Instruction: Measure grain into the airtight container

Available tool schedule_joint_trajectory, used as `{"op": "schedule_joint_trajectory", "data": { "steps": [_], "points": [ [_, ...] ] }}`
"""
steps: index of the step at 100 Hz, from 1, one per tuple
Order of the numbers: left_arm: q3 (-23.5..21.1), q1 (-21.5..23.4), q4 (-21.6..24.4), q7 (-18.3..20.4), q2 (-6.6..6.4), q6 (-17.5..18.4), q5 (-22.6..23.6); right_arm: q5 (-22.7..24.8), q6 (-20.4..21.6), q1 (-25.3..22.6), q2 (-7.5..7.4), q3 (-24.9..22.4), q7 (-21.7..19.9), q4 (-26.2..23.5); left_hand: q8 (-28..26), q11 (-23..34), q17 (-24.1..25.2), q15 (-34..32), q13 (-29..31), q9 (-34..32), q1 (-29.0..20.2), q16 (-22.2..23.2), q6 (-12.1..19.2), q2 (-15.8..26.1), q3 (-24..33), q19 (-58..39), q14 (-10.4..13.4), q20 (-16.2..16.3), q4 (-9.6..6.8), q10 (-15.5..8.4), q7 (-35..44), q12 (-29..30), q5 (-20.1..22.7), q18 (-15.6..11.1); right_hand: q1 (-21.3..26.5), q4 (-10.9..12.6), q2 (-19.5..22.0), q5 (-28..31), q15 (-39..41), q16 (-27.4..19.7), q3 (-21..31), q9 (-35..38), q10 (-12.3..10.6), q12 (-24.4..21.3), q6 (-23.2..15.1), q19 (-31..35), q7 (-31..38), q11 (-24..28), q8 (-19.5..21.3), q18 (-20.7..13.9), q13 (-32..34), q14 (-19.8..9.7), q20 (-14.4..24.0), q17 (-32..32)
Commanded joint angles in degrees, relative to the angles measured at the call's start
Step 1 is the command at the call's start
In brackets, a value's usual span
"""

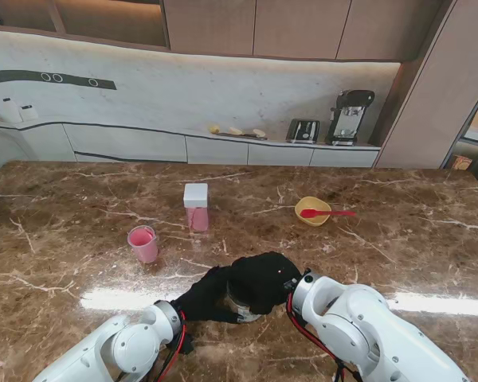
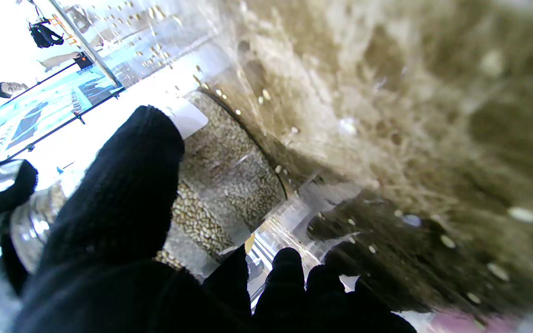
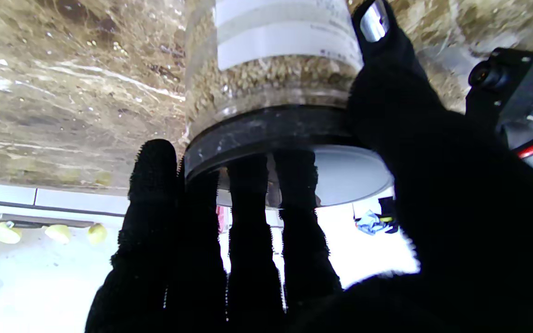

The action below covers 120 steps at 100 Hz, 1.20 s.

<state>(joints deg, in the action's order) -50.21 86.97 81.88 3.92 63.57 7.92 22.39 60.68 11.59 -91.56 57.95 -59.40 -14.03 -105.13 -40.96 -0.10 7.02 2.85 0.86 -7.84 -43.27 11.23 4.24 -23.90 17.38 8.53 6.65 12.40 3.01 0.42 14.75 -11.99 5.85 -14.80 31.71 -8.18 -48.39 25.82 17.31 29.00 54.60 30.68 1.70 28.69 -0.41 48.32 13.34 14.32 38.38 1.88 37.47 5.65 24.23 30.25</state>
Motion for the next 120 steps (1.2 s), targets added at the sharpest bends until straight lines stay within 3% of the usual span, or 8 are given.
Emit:
{"op": "schedule_joint_trajectory", "data": {
  "steps": [1, 22, 53, 71, 95, 105, 115, 120],
  "points": [
    [0.47, 1.0, -1.18, 0.73, -0.24, -0.72, 0.06, -0.42, -0.16, -1.31, 0.32, -0.68, 0.38, -0.58, -0.62, 0.06, -5.66, -3.24, 1.28, 1.38, -2.87, 1.44, 4.67, 4.04, 4.08, -10.69, -7.82, 2.45, -0.29, -1.1, 2.35, -0.57, 1.02, 10.96, 2.3, 1.37, 6.34, 1.23, 3.17, -0.51, 10.68, 0.71, -3.6, -0.42, -3.51, -0.83, 1.89, 2.71, -0.37, -2.14, 0.22, -6.36, -1.1, -0.68],
    [0.32, 1.19, -0.95, 0.81, -0.28, -0.89, 0.1, 0.25, -1.7, -7.24, 1.09, -6.48, 3.78, -5.6, -0.56, 0.05, -5.66, -3.26, 1.28, 1.37, -2.74, 1.49, 4.75, 3.95, 4.03, -10.7, -7.86, 2.45, -0.29, -1.06, 2.27, -0.64, 1.01, 10.98, 0.06, 1.2, 7.25, 1.29, 3.82, -0.16, 7.69, 0.9, -3.49, -0.11, -2.18, -0.49, 2.43, 3.57, -0.37, -2.32, 0.3, -6.48, -0.71, -0.74],
    [0.1, 1.35, -1.04, 0.37, -0.21, -0.65, 0.27, 6.71, -10.89, -18.49, 1.52, -17.35, 1.43, -8.99, -0.43, 0.06, -5.65, -3.29, 1.29, 1.36, -2.62, 1.59, 4.64, 3.89, 4.02, -10.72, -7.87, 2.46, -0.29, -1.05, 2.07, -0.75, 0.98, 11.0, -0.43, 1.65, 8.9, 0.69, 4.64, 0.39, 6.67, 0.88, -2.97, 0.43, -0.31, -0.31, 2.37, 4.07, -0.46, -2.55, -0.08, -6.43, -0.3, -1.13],
    [-0.3, 1.59, -0.9, 0.27, -0.24, -0.5, 0.47, 10.84, -16.74, -20.83, 1.55, -17.89, 1.41, -5.52, -0.17, 0.04, -5.65, -3.29, 1.28, 1.37, -2.5, 1.62, 4.4, 3.95, 3.92, -10.72, -7.87, 2.46, -0.29, -1.08, 1.68, -0.77, 0.9, 11.04, -1.71, 1.79, 9.45, 0.51, 5.15, 0.67, 5.72, 1.11, -2.96, 0.93, 0.36, 0.1, 2.44, 4.5, -0.42, -2.79, 0.16, -6.56, 0.11, -1.14],
    [-0.89, 1.95, -0.42, 0.48, -0.38, -0.46, 0.84, 14.47, -22.81, -19.44, 1.47, -15.25, 3.0, -0.04, 1.04, 0.0, -5.64, -3.25, 1.27, 1.37, -2.38, 1.59, 3.85, 4.07, 3.51, -10.74, -7.97, 2.48, -0.34, -1.07, -0.09, -0.67, 0.88, 11.1, -4.72, 1.77, 9.33, -0.95, 5.44, 0.74, 1.9, -0.24, -2.81, 1.57, 1.93, -0.06, 2.25, 5.09, -0.31, -3.34, -0.45, -6.83, 0.15, -1.56],
    [-0.98, 2.01, -0.37, 0.35, -0.37, -0.47, 0.97, 13.89, -23.66, -18.65, 1.42, -14.5, 2.93, 1.04, 1.31, 0.01, -5.63, -3.27, 1.26, 1.38, -2.38, 1.6, 3.82, 4.01, 3.33, -10.75, -8.01, 2.5, -0.35, -1.05, -0.47, -0.66, 0.9, 11.1, -6.44, 1.82, 10.0, -4.02, 4.15, 0.0, -4.64, -4.37, -2.4, 0.88, 3.47, -2.12, 0.31, 3.8, -0.9, -3.02, -4.32, -6.26, -0.14, -4.79],
    [-1.06, 2.08, -0.34, 0.32, -0.38, -0.49, 1.04, 13.76, -23.43, -18.49, 1.35, -14.54, 2.07, 1.07, 1.68, -0.01, -5.62, -3.24, 1.26, 1.39, -2.18, 1.58, 3.76, 3.88, 3.04, -10.74, -7.97, 2.5, -0.36, -1.05, -1.1, -0.62, 0.7, 11.16, -8.53, 3.78, 13.89, -8.93, 0.29, -2.66, -18.14, -10.97, -1.47, -1.02, 6.1, -6.13, -3.6, 0.83, -1.81, -2.83, -10.25, -5.28, 0.63, -9.46],
    [-1.12, 2.11, -0.3, 0.44, -0.42, -0.51, 1.06, 13.26, -23.03, -18.54, 1.35, -14.71, 2.09, 1.02, 2.5, -0.05, -5.63, -3.22, 1.26, 1.39, -1.99, 1.54, 3.5, 3.83, 2.65, -10.73, -7.99, 2.49, -0.44, -1.08, -2.49, -0.47, 0.82, 11.14, -10.99, 4.94, 12.79, -12.38, -2.24, -4.3, -19.26, -14.37, -0.95, -1.96, 7.42, -8.53, -5.75, -0.8, -2.21, -2.97, -13.44, -4.65, 0.27, -11.98]
  ]
}}
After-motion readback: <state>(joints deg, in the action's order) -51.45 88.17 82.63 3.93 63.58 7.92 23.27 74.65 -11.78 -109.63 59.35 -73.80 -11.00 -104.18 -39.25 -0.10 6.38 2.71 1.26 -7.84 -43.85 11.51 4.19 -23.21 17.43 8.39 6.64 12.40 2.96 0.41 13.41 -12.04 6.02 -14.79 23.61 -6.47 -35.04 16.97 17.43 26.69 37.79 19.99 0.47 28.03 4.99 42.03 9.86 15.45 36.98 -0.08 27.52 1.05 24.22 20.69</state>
